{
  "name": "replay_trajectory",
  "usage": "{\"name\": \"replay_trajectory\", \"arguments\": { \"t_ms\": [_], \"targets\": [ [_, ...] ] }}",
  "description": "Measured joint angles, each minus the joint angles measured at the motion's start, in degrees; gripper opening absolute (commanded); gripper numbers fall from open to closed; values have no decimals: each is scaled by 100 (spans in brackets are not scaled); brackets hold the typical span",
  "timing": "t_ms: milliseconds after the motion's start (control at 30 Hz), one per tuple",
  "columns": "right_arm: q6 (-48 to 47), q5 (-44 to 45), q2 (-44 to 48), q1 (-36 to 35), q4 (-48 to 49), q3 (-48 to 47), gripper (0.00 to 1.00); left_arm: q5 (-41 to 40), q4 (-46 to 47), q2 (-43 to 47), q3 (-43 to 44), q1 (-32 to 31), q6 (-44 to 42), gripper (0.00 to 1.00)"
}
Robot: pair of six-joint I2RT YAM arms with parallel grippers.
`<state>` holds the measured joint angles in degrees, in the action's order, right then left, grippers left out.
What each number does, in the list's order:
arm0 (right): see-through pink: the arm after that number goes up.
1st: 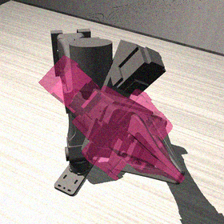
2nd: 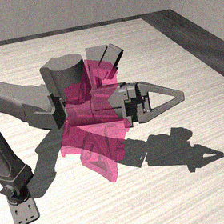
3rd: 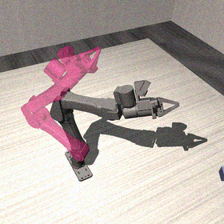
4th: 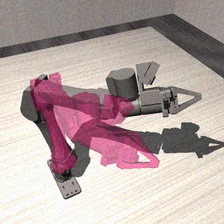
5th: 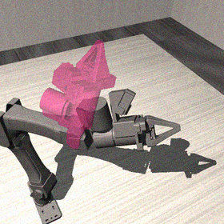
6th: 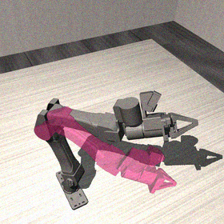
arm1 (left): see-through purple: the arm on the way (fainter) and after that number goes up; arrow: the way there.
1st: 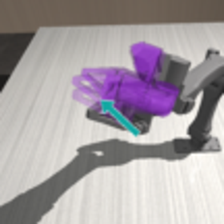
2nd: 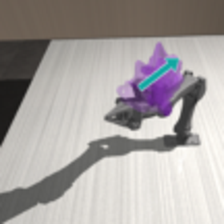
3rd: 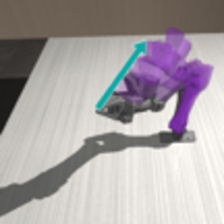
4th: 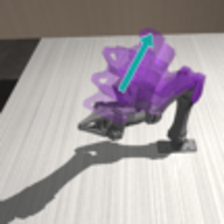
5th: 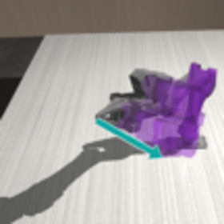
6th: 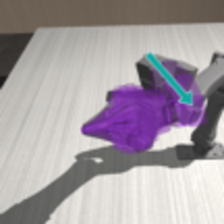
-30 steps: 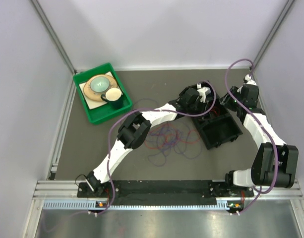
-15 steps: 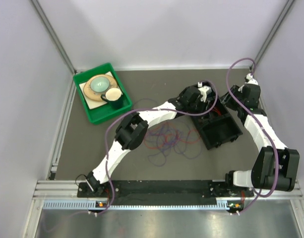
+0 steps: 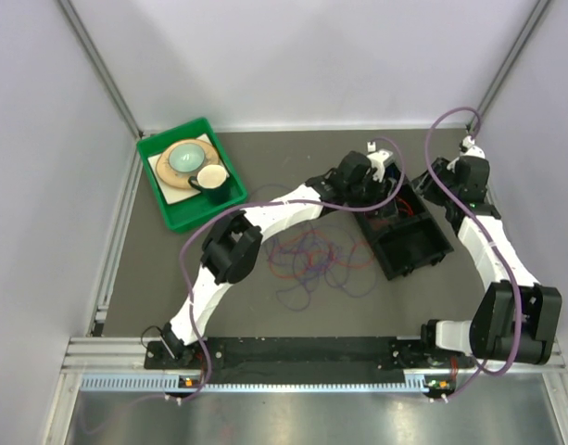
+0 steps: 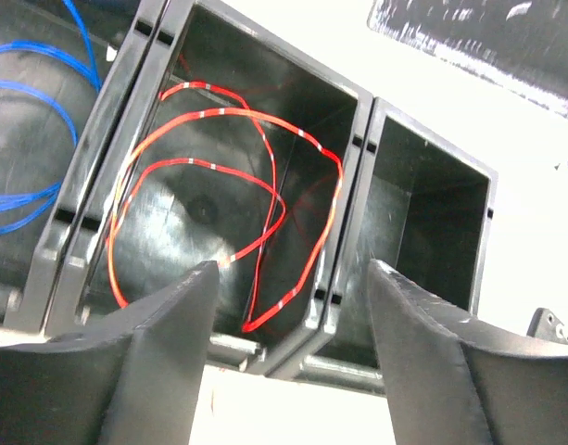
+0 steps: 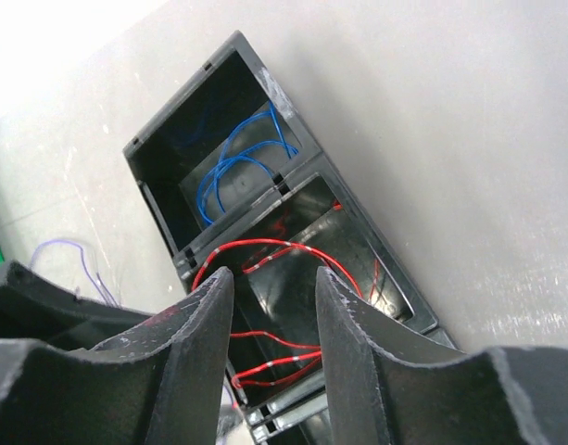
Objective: Untangle the cables
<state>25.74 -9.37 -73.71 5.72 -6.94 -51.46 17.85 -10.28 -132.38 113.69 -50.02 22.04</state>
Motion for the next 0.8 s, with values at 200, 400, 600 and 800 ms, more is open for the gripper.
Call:
{"name": "replay_trajectory", "arguments": {
  "t_ms": [200, 400, 600, 800],
  "targets": [
    [-2, -20, 107, 2, -44, -42, 46, -72, -9, 409, -446, 0, -76, 75],
    [-26, -216, 439, -33, -269, -17, 46, -341, 46, 1318, -1626, 55, -101, 75],
    [-225, -254, 1596, -765, -588, 461, 47, -562, -68, 2861, -3445, 448, -83, 77],
    [-273, -240, 2514, -1187, -1154, 1178, 48, -852, -376, 3139, -3923, 407, -415, 81]
  ]
}}
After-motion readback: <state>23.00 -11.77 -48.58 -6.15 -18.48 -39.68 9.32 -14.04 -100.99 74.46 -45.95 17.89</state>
